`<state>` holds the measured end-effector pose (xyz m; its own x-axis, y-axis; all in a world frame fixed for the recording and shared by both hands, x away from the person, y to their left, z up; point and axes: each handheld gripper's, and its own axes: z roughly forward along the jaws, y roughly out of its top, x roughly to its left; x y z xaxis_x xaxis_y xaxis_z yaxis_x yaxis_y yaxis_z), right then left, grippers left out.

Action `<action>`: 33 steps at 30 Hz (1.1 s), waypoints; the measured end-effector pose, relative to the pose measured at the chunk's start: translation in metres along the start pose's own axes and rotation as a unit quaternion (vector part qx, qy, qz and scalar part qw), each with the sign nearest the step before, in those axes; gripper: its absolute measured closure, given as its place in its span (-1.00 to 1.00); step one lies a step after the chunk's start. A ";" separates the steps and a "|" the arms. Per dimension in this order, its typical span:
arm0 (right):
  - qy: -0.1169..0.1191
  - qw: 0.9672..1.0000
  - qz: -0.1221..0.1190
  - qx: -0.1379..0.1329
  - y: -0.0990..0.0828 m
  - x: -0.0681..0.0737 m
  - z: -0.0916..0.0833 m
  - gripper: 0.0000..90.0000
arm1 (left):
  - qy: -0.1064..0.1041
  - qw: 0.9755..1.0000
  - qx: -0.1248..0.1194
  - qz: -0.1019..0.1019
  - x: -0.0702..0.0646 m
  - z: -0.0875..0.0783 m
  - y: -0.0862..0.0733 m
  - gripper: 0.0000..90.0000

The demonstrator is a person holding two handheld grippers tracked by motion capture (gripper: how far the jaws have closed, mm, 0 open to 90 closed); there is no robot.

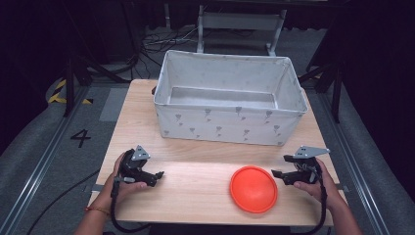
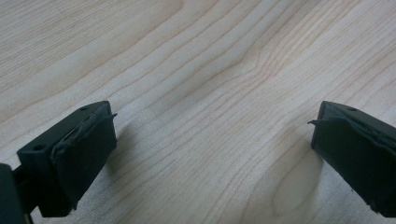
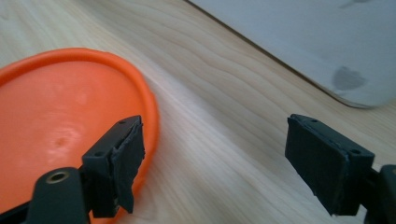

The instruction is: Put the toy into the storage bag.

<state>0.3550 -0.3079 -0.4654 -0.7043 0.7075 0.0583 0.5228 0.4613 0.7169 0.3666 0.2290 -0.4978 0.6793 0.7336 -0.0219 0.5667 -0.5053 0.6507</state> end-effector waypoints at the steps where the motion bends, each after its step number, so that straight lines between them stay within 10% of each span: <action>1: 0.003 1.000 -0.003 0.002 0.001 0.002 0.001 -0.55 | 0.000 1.000 0.000 0.000 0.000 0.000 0.000 -0.99; 13: 0.038 0.997 -0.048 0.051 0.000 0.029 0.031 -0.55 | 0.000 1.000 0.000 0.000 0.000 0.000 0.000 -0.99; 33: 0.066 0.995 -0.059 0.047 0.001 0.044 0.039 -0.41 | 0.001 1.000 0.000 0.000 0.000 0.000 0.000 -0.99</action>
<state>0.3430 -0.2558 -0.4894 -0.8167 0.5725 0.0726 0.4710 0.5887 0.6570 0.3666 0.2291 -0.4977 0.6789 0.7340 -0.0210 0.5670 -0.5059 0.6501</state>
